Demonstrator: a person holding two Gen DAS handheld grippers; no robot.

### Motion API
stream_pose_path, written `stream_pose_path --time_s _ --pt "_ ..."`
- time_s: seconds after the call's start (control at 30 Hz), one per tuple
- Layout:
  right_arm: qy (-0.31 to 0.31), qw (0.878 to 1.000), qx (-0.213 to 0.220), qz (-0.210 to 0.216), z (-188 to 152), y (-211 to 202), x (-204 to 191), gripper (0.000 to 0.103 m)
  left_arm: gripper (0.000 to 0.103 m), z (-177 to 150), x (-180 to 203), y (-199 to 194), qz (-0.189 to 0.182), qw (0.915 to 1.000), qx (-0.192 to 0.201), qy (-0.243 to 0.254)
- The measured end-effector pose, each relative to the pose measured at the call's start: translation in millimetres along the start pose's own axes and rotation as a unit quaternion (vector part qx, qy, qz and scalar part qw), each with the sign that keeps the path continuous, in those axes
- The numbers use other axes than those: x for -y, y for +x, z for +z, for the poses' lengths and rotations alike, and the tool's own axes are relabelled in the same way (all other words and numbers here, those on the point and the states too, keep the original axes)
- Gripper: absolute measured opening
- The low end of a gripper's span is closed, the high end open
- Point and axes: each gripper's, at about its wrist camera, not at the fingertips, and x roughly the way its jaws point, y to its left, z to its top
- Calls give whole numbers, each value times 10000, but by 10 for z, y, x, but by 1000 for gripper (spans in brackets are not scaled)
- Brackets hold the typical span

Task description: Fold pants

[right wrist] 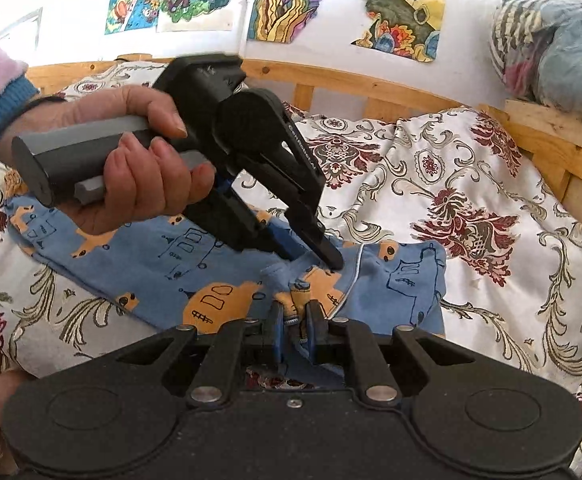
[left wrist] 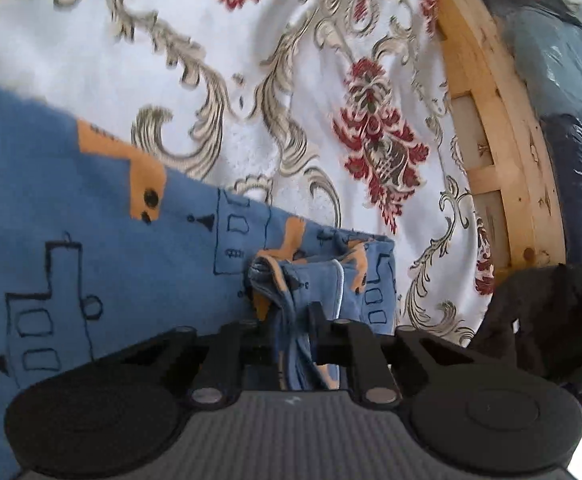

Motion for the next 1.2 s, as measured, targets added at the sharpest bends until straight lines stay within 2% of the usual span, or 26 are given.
stream_pose_path --time_s 0.2,0.43,0.6,0.77,0.9,1.2 --pt "-413 9991 32 2 -6 13 -102 13 9 -144 222 -173 592 9939 442 817" --pt "-851 9963 27 150 9 82 -299 13 9 -256 66 -406 1021 9870 658 1050" --pt "-1061 9940 -85 257 -4 178 -473 13 9 -300 -168 -486 936 9880 785 942" --pt "-1169 9927 -194 241 1 203 -540 13 9 -358 -281 -572 777 9876 870 1053" --pt "-1355 9899 -235 354 78 208 -676 13 9 -351 -349 -725 823 9857 795 1239" --pt "-1617 9839 -224 726 288 245 -1068 13 9 -353 -697 -1124 866 9852 855 1208"
